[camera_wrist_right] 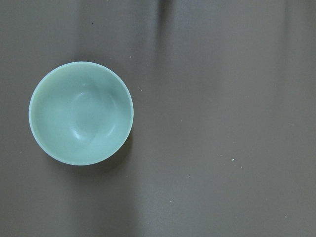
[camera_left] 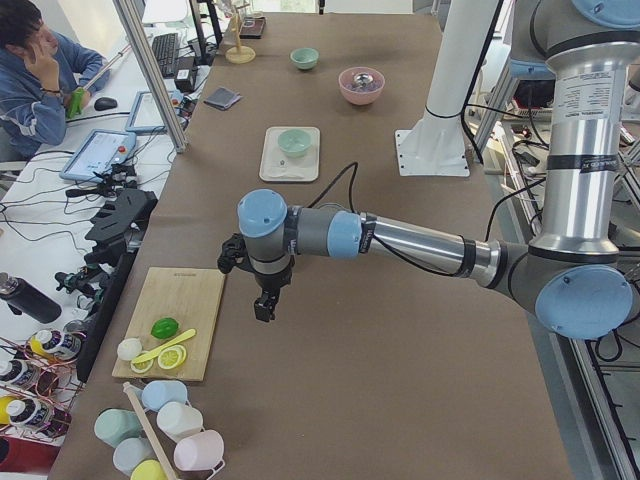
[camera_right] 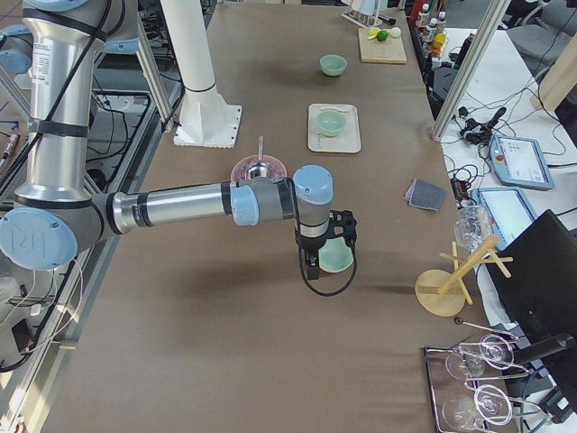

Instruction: Stack green bowls together

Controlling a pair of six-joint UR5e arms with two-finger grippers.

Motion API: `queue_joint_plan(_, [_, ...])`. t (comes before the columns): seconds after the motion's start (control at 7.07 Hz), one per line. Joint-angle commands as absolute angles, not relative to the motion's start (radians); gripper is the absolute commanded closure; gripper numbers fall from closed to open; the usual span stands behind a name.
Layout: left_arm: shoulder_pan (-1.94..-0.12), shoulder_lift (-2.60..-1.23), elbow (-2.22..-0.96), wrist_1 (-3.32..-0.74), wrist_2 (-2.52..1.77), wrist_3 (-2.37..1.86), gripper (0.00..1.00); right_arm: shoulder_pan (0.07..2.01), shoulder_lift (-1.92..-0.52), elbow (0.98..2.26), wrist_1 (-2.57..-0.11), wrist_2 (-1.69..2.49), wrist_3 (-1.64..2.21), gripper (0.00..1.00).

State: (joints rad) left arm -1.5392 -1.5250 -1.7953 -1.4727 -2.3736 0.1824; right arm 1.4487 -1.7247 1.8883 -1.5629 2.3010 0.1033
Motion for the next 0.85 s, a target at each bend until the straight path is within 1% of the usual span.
queue_joint_plan(0.0, [-1.54,-1.509,-1.807,-1.496,-2.385,0.091,0.02,1.447,-1.74,1.894,-1.56,2.309,0.109,0.0])
queue_joint_plan(0.14, [-1.539,-1.509,-1.816,-1.526,-2.41,0.031,0.02,1.424,-1.74,1.876,-1.562,2.303,0.115,0.0])
queue_joint_plan(0.28, [-1.539,-1.508,-1.818,-1.531,-2.422,-0.015,0.02,1.383,-1.695,1.818,-1.549,2.298,0.124,0.0])
queue_joint_plan(0.42, [-1.539,-1.491,-1.828,-1.532,-2.437,-0.015,0.02,1.358,-1.604,1.733,-1.546,2.299,0.229,0.01])
queue_joint_plan(0.57, [-1.539,-1.468,-1.841,-1.532,-2.457,-0.014,0.02,1.317,-1.577,1.667,-1.492,2.296,0.251,0.03])
queue_joint_plan(0.71, [-1.537,-1.465,-1.838,-1.535,-2.457,-0.015,0.02,1.296,-1.533,1.564,-1.383,2.298,0.282,0.04])
